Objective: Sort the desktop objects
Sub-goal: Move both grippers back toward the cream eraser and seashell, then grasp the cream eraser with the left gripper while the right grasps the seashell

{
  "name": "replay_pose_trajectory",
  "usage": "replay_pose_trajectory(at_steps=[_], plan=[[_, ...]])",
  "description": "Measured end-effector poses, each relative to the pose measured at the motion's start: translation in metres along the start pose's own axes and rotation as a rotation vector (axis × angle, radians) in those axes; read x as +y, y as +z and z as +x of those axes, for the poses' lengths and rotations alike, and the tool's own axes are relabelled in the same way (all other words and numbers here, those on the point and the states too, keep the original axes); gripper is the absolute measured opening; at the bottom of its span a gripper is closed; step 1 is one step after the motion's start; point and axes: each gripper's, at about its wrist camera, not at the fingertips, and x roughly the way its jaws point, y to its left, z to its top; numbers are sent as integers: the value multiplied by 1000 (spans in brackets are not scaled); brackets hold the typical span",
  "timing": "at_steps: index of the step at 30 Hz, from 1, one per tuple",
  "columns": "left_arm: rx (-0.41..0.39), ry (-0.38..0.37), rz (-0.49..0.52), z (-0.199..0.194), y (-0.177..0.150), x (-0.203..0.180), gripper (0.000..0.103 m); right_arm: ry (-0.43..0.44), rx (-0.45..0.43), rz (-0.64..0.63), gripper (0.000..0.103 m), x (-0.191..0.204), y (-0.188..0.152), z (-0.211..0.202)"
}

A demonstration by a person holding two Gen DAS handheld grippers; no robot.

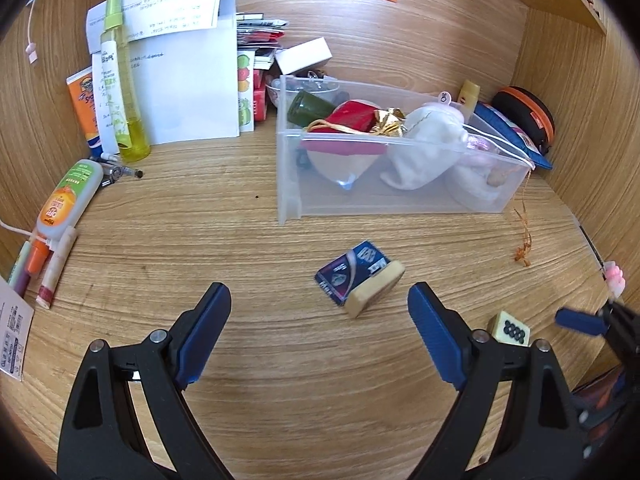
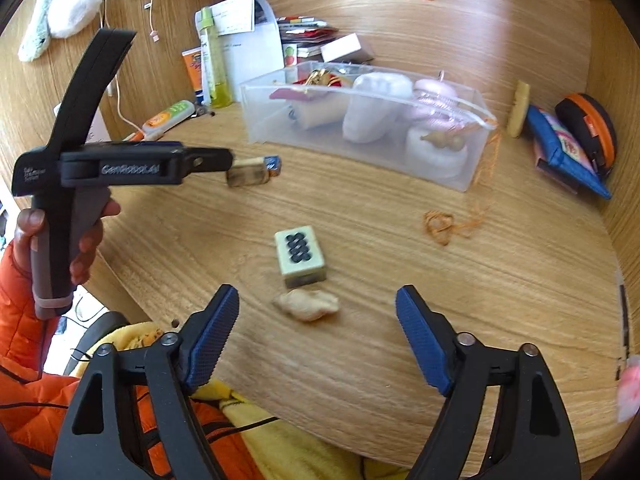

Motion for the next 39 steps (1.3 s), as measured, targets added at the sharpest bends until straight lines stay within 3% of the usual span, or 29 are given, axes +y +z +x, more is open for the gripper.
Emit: replay_pose_trajectory(at_steps=[4,6,10,16,24,27,30,39], plan=[[1,6,17,5,2,-11,88,11,18,8,60,2,-5,5],[18,-3,22,10,2,-15,74,7,10,3,57,4,-7,4],[41,-14,18,17,1,-19,68,12,4,-5,46,7,-7,3],[63,-17,38,26,2,-26,51,-4,0,-34,32,11,-6,4],[71,-26,55,28,3,-29,21,-13,-7,-9,25,2,-7,1],[69,-35,45,25,2,-25,15,-8,-14,8,23,-3,-5,-2],[56,-36,37,21,1,-22,10,-17,-27,15,23,-8,-4,-5],[-9,-44,20,-2,9,-16,10,-32,-53,26,23,-18,6,-14]])
